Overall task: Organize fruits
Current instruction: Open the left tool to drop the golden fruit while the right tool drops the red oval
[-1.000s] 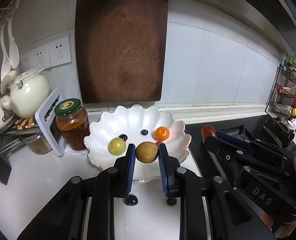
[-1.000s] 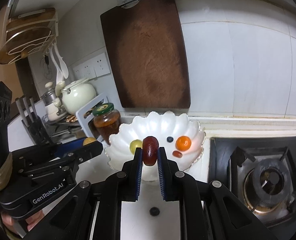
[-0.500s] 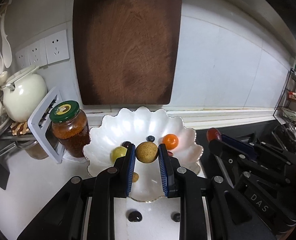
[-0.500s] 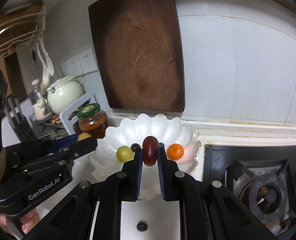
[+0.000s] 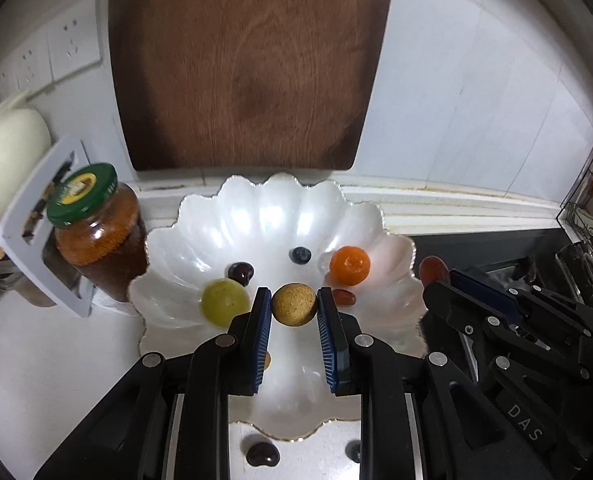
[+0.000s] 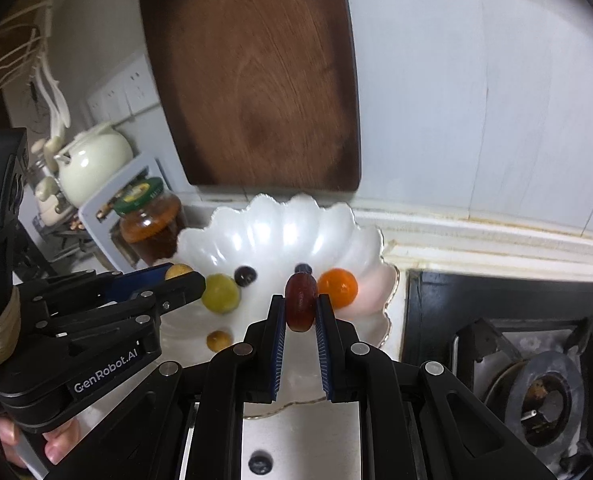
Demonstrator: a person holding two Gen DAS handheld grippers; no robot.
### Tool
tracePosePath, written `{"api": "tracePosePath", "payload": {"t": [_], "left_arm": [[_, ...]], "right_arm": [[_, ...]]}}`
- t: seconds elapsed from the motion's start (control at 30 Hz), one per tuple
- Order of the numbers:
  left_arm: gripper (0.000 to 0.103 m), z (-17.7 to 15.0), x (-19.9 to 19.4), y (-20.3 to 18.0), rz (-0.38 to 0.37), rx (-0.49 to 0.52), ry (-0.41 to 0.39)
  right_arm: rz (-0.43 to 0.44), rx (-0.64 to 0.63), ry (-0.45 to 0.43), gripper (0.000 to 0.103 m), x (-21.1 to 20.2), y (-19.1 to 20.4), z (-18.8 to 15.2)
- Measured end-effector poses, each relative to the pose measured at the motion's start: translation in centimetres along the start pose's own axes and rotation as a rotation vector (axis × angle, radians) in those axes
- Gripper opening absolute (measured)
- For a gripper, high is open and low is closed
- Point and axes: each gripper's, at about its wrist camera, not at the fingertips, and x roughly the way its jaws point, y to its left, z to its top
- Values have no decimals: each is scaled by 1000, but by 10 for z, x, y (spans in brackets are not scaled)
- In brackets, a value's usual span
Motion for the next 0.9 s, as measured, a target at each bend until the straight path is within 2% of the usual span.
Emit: {"api": "tracePosePath", "payload": {"t": [0.33, 0.6, 0.7, 0.77, 0.83, 0.9], "left_arm": [[24, 2, 49, 2, -16, 0, 127], [24, 1, 70, -1, -8, 14, 183], [28, -2, 69, -1, 3, 25, 176], [36, -2, 68, 1, 17, 23, 171], [37, -3, 65, 2, 18, 20, 165], [39, -3, 61, 4, 29, 26, 163]], "right_arm": [[5, 14, 116, 16, 44, -13, -3], [16, 24, 182, 17, 67, -19, -9], [12, 32, 188, 17, 70, -22, -10], [14, 40, 194, 20, 71, -23, -10], [6, 43, 190, 33, 70, -24, -10], [-10, 39, 173, 36, 67, -24, -10]]}}
